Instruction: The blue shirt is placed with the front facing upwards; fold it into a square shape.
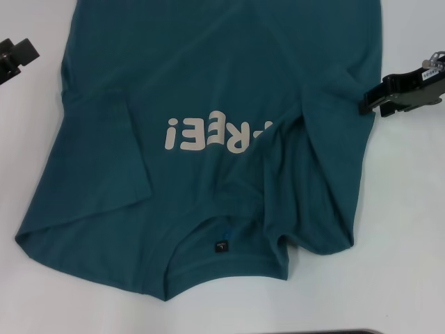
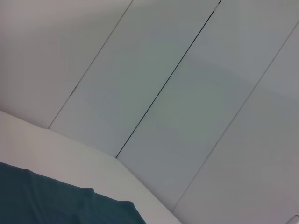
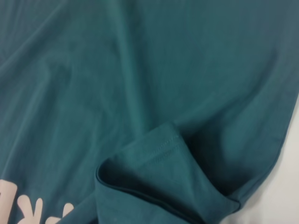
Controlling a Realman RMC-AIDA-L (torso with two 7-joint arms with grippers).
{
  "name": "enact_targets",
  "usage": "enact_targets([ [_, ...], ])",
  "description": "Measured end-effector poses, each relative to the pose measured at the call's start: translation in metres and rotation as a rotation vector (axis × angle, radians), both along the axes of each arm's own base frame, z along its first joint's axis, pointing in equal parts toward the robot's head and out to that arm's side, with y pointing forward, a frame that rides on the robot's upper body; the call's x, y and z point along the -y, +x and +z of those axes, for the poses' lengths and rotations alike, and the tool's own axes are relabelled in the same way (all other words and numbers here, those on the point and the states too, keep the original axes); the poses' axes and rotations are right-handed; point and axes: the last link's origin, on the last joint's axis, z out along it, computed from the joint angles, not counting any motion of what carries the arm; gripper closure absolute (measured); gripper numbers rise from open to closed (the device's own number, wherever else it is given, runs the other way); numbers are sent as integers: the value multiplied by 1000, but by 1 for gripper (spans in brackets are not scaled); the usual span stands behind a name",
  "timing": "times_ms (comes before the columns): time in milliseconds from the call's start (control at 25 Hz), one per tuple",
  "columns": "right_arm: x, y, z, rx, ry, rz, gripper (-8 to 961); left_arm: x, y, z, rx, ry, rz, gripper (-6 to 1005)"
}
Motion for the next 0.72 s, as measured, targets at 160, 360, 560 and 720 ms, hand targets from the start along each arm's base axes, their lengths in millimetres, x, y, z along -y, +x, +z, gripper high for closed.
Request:
enact_targets([
  [160,0,0,-4,-4,6,-2,496,0,0,0,0,0,-1,113],
  [360,-1,-1,-7,-15,16,-2,509,-1,0,0,-1,1,0,113],
  [560,-1,-3,-10,-20,12,3,522,-2,1,0,-2,2,-1,113],
  [720,-1,-4,-13,-23,7,5,532,-3,2,0,-3,3,-3,112],
])
